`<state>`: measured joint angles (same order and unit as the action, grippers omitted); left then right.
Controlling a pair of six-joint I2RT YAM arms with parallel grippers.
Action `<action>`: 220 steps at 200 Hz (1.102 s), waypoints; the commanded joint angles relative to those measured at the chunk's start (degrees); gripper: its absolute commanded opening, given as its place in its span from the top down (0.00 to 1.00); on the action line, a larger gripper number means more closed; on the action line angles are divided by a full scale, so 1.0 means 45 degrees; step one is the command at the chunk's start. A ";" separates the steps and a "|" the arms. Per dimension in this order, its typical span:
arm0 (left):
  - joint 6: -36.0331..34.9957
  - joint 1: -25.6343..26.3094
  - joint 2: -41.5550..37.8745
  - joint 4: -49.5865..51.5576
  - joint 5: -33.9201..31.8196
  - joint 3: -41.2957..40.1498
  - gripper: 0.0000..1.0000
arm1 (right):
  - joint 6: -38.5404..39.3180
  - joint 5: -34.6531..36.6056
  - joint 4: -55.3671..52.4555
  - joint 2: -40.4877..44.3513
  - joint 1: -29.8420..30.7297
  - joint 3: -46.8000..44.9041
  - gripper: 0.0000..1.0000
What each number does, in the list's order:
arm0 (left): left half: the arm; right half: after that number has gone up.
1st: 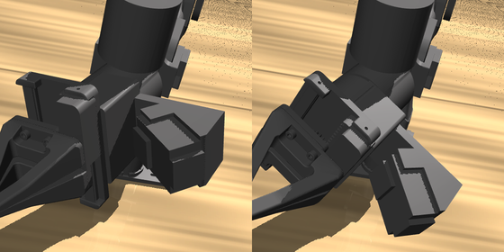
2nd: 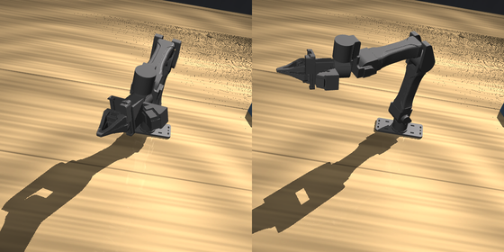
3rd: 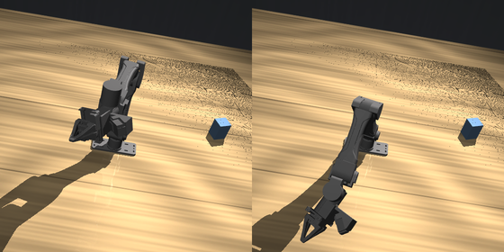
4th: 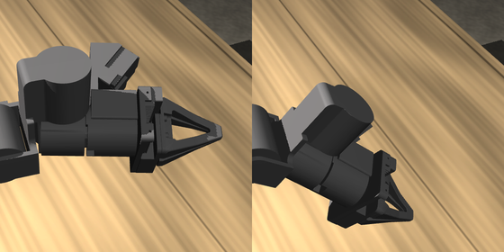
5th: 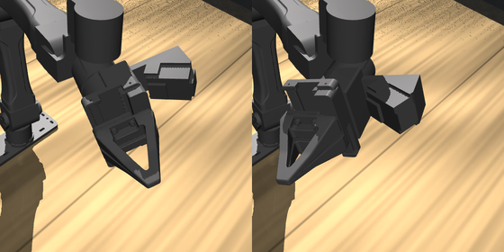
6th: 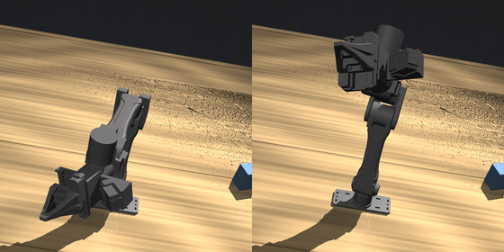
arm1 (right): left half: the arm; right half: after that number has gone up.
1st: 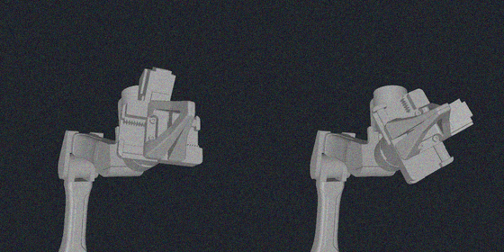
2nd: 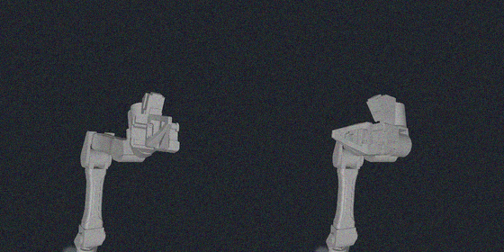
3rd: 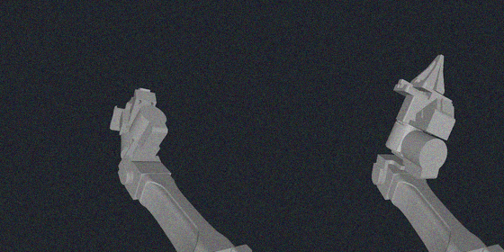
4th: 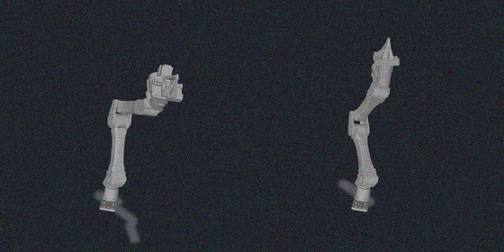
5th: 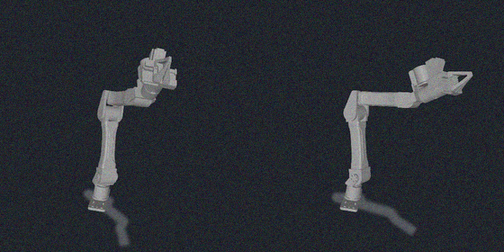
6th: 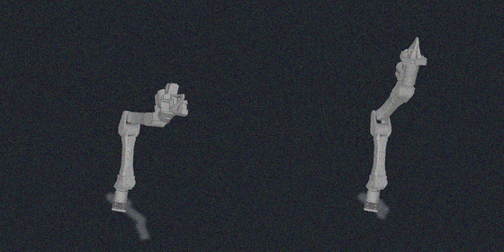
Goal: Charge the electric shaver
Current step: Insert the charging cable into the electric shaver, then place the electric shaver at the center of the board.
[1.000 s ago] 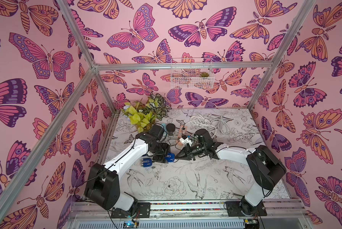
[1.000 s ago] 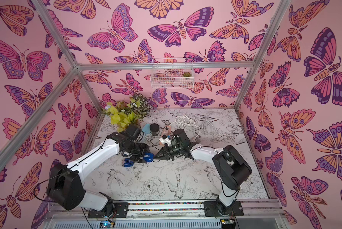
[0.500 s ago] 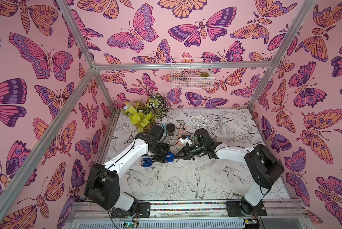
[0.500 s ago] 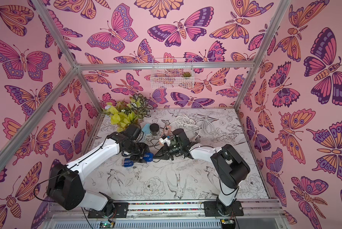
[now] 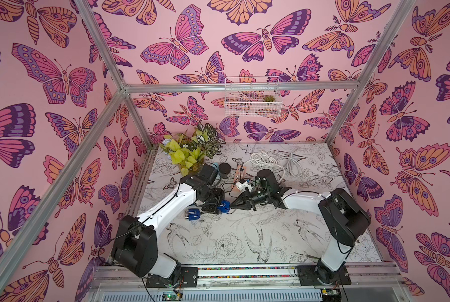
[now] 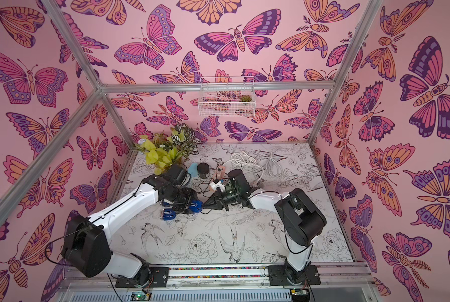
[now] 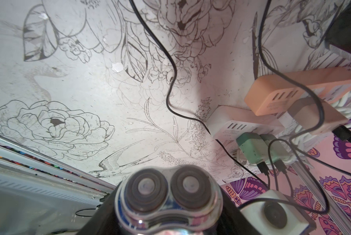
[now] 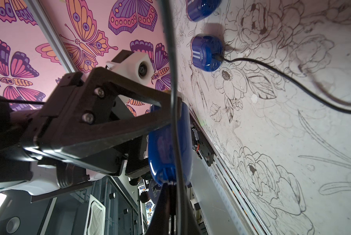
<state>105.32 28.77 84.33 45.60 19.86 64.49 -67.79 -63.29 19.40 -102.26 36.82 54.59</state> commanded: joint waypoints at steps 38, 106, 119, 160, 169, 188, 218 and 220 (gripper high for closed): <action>0.0853 0.0818 -0.0847 -0.2740 0.2187 -0.0556 1.00 | -0.0048 0.0456 0.0647 -0.0093 0.0476 0.0515 1.00; 0.1920 0.0735 -0.1980 -0.2656 -0.0543 -0.2532 1.00 | 0.3444 0.1306 -0.5871 0.3035 0.0277 0.0448 0.38; 0.2184 0.0735 -0.2094 -0.2700 -0.0931 -0.2882 1.00 | 0.4127 0.1760 -0.7223 0.3876 0.0121 0.0271 0.34; 0.2014 0.0768 -0.1819 -0.3003 -0.1679 -0.4037 1.00 | 0.5041 0.3647 -1.0121 0.6753 -0.0972 -0.0374 0.30; 0.1870 0.0826 -0.1603 -0.3005 -0.1900 -0.4209 1.00 | 0.5124 0.4159 -1.0583 0.7230 -0.1267 -0.0453 0.30; 0.1694 0.0926 -0.1153 -0.3113 -0.2402 -0.4545 1.00 | 0.4924 0.4804 -1.0760 0.7963 -0.1817 -0.0800 0.30; 0.1713 0.1064 -0.0654 -0.3420 -0.3006 -0.5059 1.00 | 0.4849 0.5538 -1.1002 0.8374 -0.2213 -0.0973 0.30; 0.1713 0.1066 -0.0626 -0.3417 -0.3055 -0.5094 1.00 | 0.4849 0.5590 -1.1018 0.8380 -0.2222 -0.0977 0.30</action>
<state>113.60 33.04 80.14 31.22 9.96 43.48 -47.29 -43.22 -25.89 -65.28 27.81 50.87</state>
